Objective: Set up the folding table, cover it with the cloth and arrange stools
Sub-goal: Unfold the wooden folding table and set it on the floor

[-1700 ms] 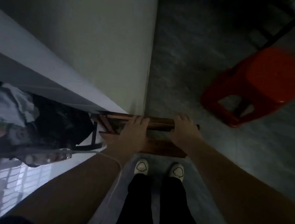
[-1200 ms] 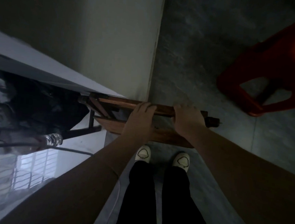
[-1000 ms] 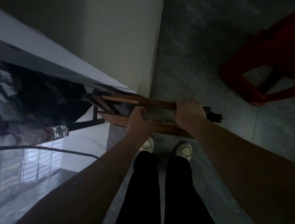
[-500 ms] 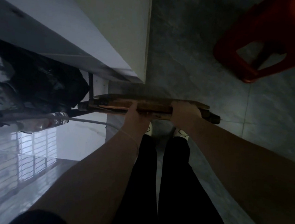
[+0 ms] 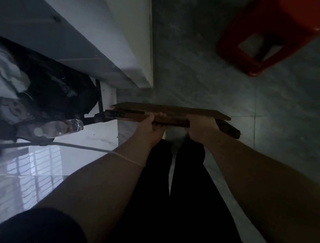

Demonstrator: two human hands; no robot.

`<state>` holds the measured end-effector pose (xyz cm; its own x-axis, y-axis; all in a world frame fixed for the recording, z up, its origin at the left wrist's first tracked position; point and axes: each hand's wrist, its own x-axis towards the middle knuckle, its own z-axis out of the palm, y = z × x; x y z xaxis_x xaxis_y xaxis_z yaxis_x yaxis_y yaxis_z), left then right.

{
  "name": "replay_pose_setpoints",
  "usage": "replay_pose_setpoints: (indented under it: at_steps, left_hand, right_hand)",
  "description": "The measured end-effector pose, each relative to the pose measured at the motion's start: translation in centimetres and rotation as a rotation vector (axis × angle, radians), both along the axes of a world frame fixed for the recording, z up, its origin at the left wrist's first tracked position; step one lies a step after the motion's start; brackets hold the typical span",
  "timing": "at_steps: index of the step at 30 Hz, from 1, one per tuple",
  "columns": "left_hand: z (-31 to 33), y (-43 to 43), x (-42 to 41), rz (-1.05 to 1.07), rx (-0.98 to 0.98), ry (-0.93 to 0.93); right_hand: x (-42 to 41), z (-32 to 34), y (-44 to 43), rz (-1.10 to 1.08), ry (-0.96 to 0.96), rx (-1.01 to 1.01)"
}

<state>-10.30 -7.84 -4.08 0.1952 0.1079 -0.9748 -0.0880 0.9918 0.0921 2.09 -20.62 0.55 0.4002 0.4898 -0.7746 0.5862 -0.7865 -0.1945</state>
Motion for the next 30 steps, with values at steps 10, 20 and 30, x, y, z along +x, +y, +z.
replay_pose_setpoints:
  at_steps: [10, 20, 30]
  left_hand:
    - [11.5, -6.9, 3.8, -0.644, -0.007, -0.246]
    - [17.6, -25.0, 10.2, -1.180, 0.171, -0.359]
    - [21.7, -52.0, 14.1, -1.520, 0.358, -0.554]
  right_hand:
    - [-0.1, 11.4, -13.5, -0.310, -0.007, -0.037]
    - [-2.9, 16.9, -33.7, -0.646, 0.050, 0.074]
    - [-8.7, 21.8, -56.7, -1.319, 0.224, 0.450]
